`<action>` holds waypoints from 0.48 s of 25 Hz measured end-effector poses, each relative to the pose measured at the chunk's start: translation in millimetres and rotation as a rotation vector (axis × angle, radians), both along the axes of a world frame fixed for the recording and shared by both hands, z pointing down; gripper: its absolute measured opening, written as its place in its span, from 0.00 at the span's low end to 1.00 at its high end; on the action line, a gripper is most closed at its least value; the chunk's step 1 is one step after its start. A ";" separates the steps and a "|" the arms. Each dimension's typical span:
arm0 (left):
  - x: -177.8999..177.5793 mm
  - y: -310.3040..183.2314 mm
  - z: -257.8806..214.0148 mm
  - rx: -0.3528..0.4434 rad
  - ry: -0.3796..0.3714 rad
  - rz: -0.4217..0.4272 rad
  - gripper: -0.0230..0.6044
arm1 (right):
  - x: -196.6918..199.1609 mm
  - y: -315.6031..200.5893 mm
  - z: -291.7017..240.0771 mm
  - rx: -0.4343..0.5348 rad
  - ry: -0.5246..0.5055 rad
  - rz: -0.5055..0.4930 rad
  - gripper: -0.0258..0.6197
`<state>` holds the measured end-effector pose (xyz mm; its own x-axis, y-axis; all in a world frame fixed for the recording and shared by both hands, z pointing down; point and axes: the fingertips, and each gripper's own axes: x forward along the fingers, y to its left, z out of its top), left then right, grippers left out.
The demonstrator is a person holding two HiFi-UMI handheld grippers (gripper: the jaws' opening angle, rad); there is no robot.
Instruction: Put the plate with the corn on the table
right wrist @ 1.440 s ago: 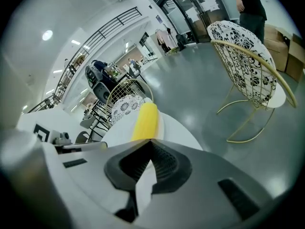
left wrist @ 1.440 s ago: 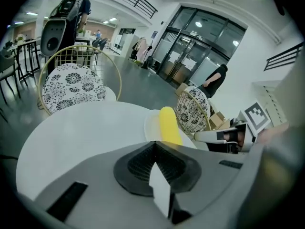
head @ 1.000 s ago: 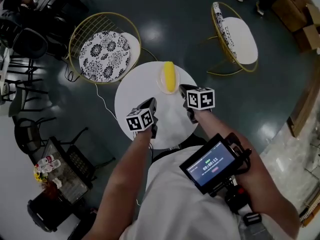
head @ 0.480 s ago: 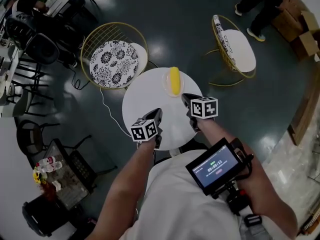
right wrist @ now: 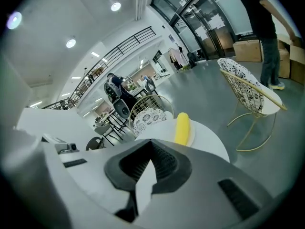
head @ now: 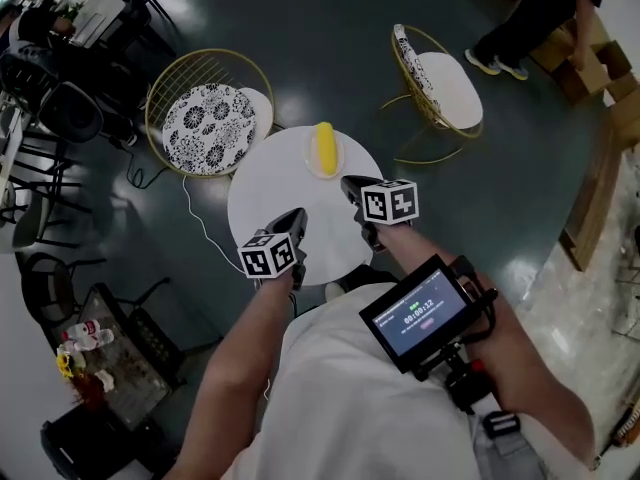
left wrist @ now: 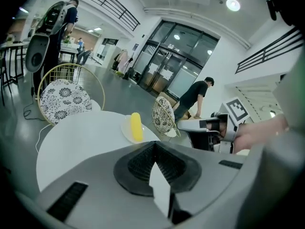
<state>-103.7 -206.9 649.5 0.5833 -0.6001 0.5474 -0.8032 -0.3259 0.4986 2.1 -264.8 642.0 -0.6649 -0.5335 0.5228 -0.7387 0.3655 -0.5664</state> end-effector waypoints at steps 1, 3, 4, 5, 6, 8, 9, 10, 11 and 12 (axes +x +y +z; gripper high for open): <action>1.6 3.8 -1.8 0.005 -0.002 0.008 0.05 | -1.2 4.6 -4.6 0.010 -0.004 -0.009 0.05; 2.1 11.1 -4.7 0.012 -0.003 0.018 0.05 | -3.8 13.4 -13.2 0.026 -0.010 -0.021 0.05; 1.3 14.7 -6.2 0.014 -0.002 0.020 0.05 | -5.4 17.2 -17.2 0.033 -0.013 -0.024 0.05; 0.3 18.1 -8.0 0.019 0.000 0.021 0.05 | -7.1 20.6 -21.3 0.041 -0.019 -0.026 0.05; -0.5 21.4 -10.1 0.024 0.003 0.022 0.05 | -8.6 23.7 -25.1 0.049 -0.025 -0.029 0.05; -0.5 27.1 -15.3 0.037 0.011 0.022 0.05 | -9.8 29.7 -31.4 0.060 -0.033 -0.034 0.05; 0.5 29.6 -18.7 0.044 0.018 0.022 0.05 | -9.6 33.0 -34.4 0.066 -0.036 -0.037 0.05; 2.1 32.0 -22.8 0.053 0.026 0.020 0.05 | -9.1 36.9 -37.5 0.071 -0.039 -0.040 0.05; 3.9 34.7 -27.4 0.062 0.034 0.019 0.05 | -8.5 41.5 -40.7 0.077 -0.041 -0.041 0.05; 5.4 37.5 -32.2 0.073 0.041 0.019 0.05 | -8.1 46.6 -43.8 0.084 -0.044 -0.041 0.05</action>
